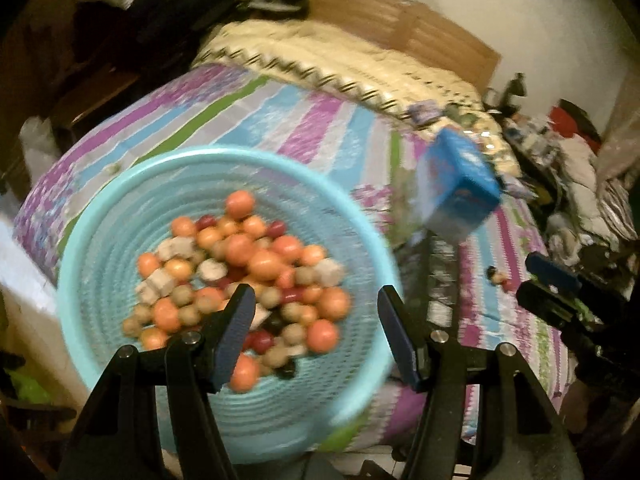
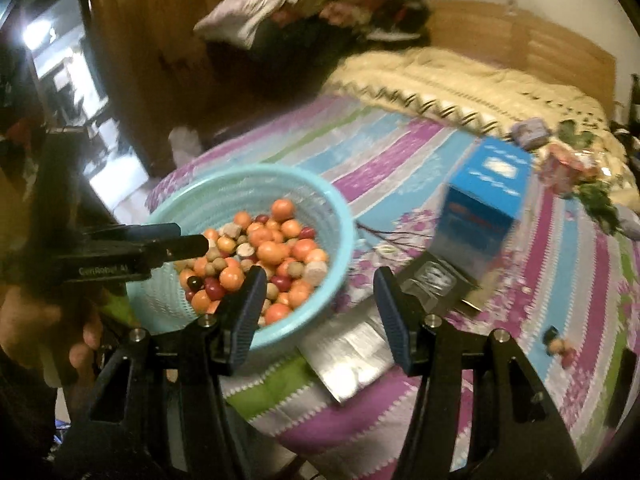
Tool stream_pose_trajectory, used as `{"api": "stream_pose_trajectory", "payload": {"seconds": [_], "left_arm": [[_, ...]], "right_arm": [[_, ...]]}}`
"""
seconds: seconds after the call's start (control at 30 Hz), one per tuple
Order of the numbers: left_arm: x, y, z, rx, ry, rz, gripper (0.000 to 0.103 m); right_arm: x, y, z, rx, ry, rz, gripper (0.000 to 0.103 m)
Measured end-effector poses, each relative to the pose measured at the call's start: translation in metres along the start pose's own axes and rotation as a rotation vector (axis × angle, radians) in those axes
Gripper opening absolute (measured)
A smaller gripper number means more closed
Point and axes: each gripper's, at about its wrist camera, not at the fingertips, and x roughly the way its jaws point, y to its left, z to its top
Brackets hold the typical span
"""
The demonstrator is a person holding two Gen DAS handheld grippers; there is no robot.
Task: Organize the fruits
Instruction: 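Move both open tools back toward the remaining fruits on the bed, then grasp the red fruit with the right tool while the left tool grasps the dark plum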
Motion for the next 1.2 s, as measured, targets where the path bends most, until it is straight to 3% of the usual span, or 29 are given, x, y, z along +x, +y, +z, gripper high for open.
{"api": "stream_pose_trajectory", "payload": {"seconds": [0.2,0.33,0.53,0.57,0.63,0.73,0.9,1.03,1.13,1.2], "left_arm": [[-0.002,-0.070,-0.005,0.132,-0.087,-0.072,0.077],[0.020,-0.125,-0.014,0.230,-0.081,-0.146,0.077],[0.081,-0.207,-0.035,0.341,0.024,-0.267,0.077],[0.092,-0.216,-0.039,0.348,0.043,-0.276,0.077],[0.116,-0.233,-0.047,0.365,0.089,-0.284,0.077],[0.156,-0.251,-0.057,0.368,0.150,-0.293,0.077],[0.218,-0.267,-0.064,0.330,0.220,-0.284,0.061],[0.259,-0.279,-0.066,0.320,0.248,-0.295,0.059],[0.278,-0.292,-0.067,0.328,0.274,-0.325,0.049],[0.289,-0.303,-0.068,0.341,0.288,-0.341,0.044]], "right_arm": [[-0.041,-0.035,-0.039,0.048,-0.096,-0.110,0.057],[-0.057,-0.077,-0.068,0.152,-0.125,-0.190,0.057],[-0.053,-0.165,-0.112,0.335,-0.076,-0.331,0.056],[-0.049,-0.180,-0.119,0.353,-0.066,-0.355,0.054],[-0.042,-0.206,-0.132,0.372,-0.036,-0.392,0.041],[-0.016,-0.247,-0.146,0.401,0.022,-0.429,0.038],[0.016,-0.296,-0.153,0.422,0.066,-0.416,0.037],[0.033,-0.308,-0.148,0.397,0.064,-0.381,0.037],[0.048,-0.315,-0.146,0.364,0.083,-0.375,0.036],[0.058,-0.321,-0.149,0.354,0.100,-0.373,0.029]]}}
